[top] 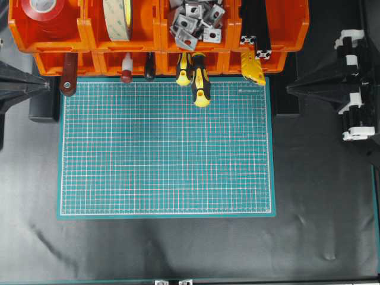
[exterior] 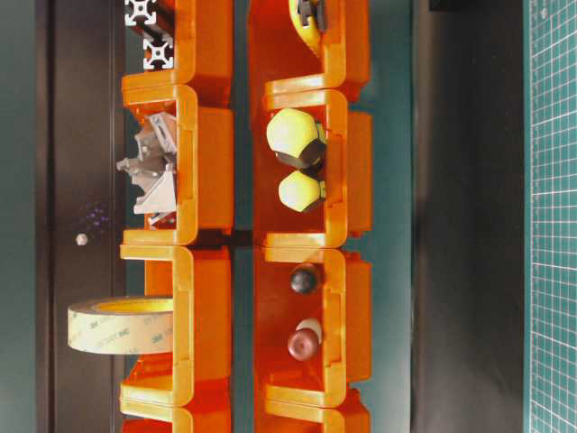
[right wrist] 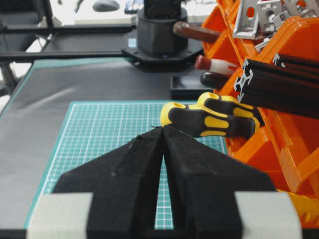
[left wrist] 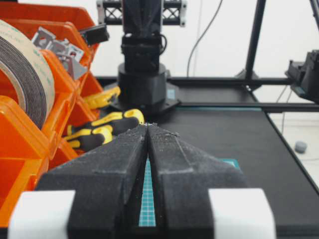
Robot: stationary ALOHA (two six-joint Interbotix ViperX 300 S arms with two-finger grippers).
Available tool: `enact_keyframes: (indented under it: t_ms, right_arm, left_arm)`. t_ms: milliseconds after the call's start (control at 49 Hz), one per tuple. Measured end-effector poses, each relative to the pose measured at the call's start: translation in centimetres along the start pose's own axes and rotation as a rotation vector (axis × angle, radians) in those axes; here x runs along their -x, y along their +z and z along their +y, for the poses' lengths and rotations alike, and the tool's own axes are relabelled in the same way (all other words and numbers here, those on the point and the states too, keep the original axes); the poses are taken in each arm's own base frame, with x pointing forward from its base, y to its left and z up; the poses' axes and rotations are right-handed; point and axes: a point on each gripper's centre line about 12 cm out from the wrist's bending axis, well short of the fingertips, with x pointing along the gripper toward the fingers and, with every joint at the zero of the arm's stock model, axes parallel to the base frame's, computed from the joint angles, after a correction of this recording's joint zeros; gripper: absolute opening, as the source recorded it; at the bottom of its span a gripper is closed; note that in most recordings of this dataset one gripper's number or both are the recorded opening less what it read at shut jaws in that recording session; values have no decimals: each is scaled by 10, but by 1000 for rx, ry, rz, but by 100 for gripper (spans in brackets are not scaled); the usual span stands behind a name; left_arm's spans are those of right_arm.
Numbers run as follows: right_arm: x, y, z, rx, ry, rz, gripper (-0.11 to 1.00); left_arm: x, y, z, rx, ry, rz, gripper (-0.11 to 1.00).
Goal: Pick red screwdriver from container rack with left arm.
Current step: 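Move the left gripper toward the lower orange bin holding the red screwdriver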
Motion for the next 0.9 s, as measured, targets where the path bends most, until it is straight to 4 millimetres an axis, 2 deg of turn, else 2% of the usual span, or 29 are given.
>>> enact_keyframes:
  t_ms: [82,184,469,632,754,897]
  right_arm:
    - [0,0,-1,-7,-3,0,11]
    - [0,0,-2,-10,-11,-2,1]
    - [1,1,-3,-20,-18,-9,1]
    - [3,3,-3,-20,-16,-23,1]
    - [5,5,-3,-22,-18,-32,1]
    - [5,3,-3,-22,-18,-16,1]
  left_arm:
    - [-2,3,-1,-16,-7,11,2]
    - [-6,17,-2,-40,-14,38,0]
    - [-28,61,-2,-121,-18,223,0]
    - [-47,75,-5,-212,-45,356,0]
    - [-66,73,-10,-264,-84,489,0]
    - [-88,57,-14,-314,-110,633,0]
